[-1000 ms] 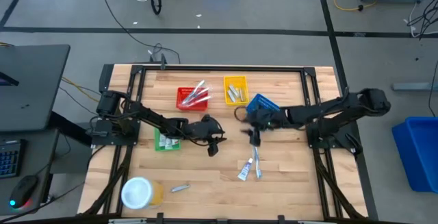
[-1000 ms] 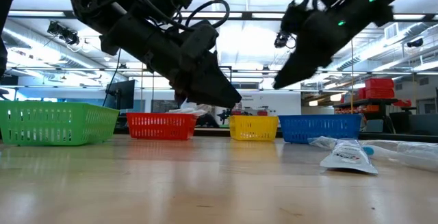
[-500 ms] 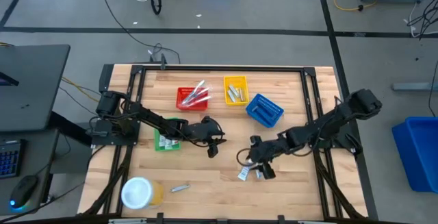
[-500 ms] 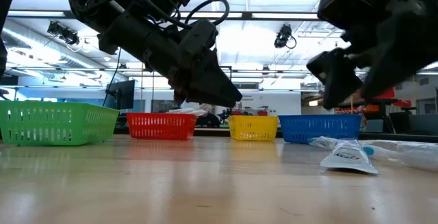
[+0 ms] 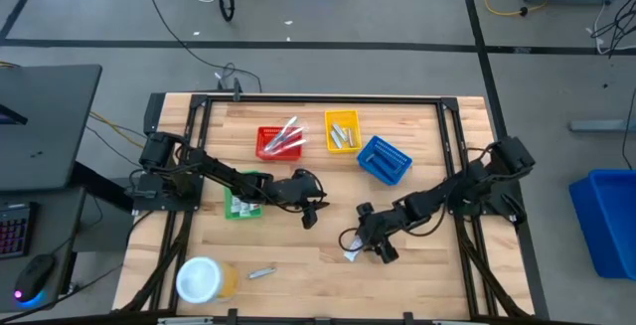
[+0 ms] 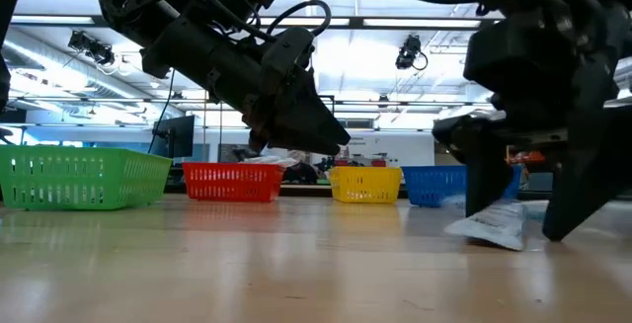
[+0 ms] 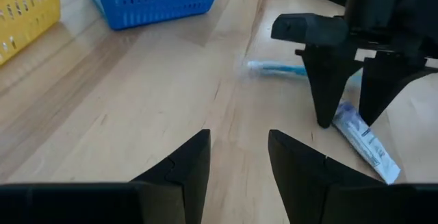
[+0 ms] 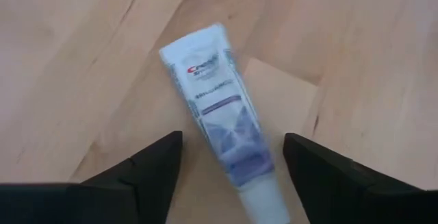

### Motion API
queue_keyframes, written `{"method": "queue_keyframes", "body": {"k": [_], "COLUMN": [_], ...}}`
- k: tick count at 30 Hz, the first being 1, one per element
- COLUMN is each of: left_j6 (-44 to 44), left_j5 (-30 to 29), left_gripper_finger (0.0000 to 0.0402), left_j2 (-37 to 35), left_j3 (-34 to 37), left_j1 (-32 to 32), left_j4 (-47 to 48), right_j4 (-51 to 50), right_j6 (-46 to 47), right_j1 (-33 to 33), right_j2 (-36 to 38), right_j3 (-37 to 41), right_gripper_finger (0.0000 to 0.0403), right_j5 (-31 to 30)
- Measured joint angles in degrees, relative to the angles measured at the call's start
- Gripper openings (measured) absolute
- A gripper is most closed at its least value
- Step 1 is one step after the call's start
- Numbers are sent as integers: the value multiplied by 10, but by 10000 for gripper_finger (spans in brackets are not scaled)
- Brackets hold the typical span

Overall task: Pick & Place Travel size toiletries
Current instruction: Put the white toothpaste into the green bin

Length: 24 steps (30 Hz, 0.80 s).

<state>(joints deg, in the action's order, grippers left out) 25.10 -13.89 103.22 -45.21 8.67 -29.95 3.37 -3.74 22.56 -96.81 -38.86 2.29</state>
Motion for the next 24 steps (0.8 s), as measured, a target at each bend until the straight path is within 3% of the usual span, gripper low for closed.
{"method": "queue_keyframes", "body": {"k": [12, 20, 24], "left_j6": [0, 16, 59], "left_j5": [0, 0, 4], "left_gripper_finger": [157, 157, 157], "left_j2": [0, 0, 0], "left_j3": [0, 0, 0], "left_j1": [0, 0, 0], "left_j4": [0, 0, 0], "right_j4": [24, 35, 30], "right_j6": [-17, -18, -24], "right_j1": [0, -17, -31], "right_j2": [-13, -12, 4], "right_j3": [-1, 0, 2], "right_gripper_finger": [162, 123, 117], "right_j5": [-3, -9, -87]}}
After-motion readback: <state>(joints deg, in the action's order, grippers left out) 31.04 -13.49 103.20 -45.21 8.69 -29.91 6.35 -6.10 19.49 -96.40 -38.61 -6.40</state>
